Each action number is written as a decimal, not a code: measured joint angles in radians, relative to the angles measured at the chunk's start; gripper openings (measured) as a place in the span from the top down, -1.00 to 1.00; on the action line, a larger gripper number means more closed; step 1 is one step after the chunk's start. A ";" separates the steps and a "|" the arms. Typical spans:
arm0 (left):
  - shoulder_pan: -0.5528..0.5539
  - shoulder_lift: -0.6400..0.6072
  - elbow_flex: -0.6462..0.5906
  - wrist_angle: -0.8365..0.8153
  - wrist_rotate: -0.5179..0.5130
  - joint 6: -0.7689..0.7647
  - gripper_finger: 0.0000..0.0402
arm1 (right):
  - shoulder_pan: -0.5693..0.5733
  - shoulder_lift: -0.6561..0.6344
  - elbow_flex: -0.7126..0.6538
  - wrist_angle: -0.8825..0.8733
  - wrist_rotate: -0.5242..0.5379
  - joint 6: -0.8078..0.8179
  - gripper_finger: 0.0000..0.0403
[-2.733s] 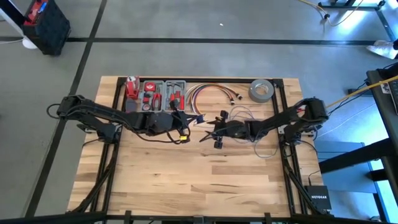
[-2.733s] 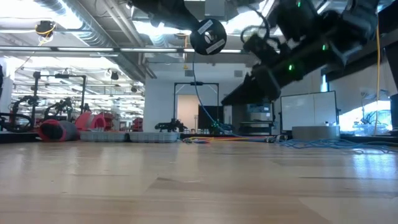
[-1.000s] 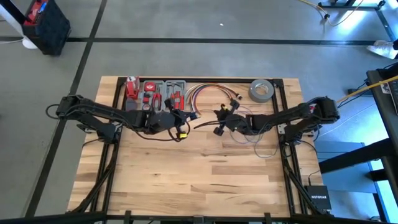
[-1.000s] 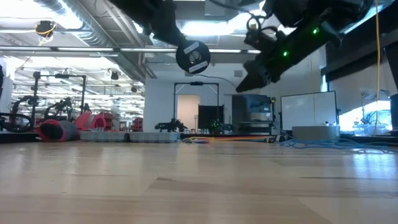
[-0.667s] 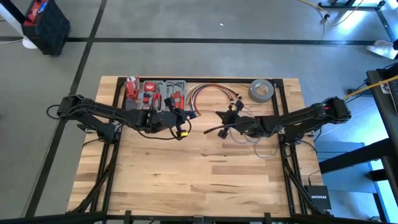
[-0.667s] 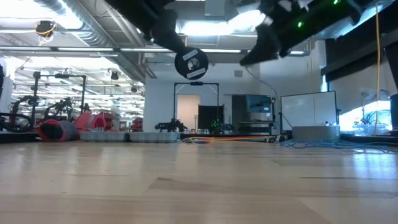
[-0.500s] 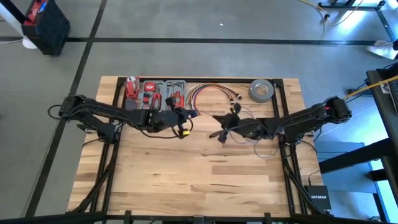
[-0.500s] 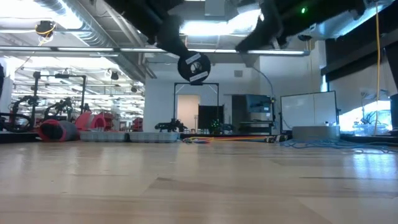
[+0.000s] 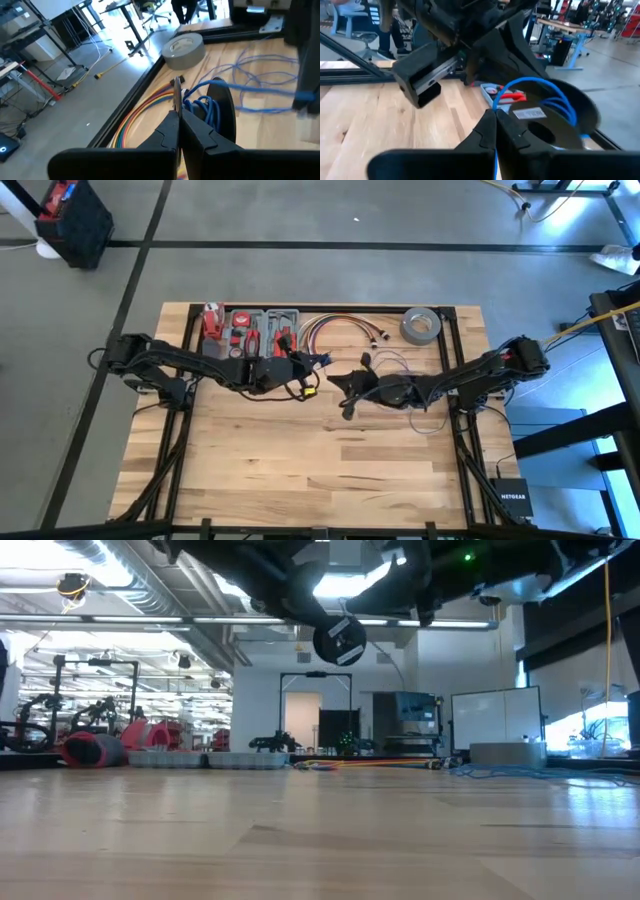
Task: Coil cords
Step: Coil the blue wire onto the black spool
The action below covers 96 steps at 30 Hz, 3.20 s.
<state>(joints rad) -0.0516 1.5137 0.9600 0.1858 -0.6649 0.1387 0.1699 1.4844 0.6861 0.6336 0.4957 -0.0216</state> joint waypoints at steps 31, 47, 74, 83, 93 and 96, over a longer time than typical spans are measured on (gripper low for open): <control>-0.081 -0.053 0.000 0.063 0.020 0.031 1.00 | -0.026 0.137 0.001 -0.101 0.116 -0.012 0.85; -0.082 -0.059 0.001 0.038 0.018 0.048 1.00 | -0.017 -0.031 0.001 -0.426 -0.040 -0.009 0.05; -0.079 -0.059 0.001 0.034 0.018 0.043 1.00 | -0.125 -0.095 -0.277 -0.080 -0.188 -0.013 0.03; -0.079 -0.059 0.001 0.034 0.018 0.051 1.00 | -0.125 -0.095 -0.266 -0.050 -0.035 0.004 0.03; -0.079 -0.059 0.001 0.034 0.018 0.051 1.00 | -0.125 -0.089 -0.266 -0.057 -0.203 0.001 0.03; -0.079 -0.059 0.001 0.034 0.018 0.051 1.00 | -0.125 -0.055 -0.266 -0.055 -0.239 -0.036 0.03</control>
<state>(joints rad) -0.1303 1.4548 0.9611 0.2199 -0.6464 0.1898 0.0452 1.4291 0.4202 0.5783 0.2568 -0.0575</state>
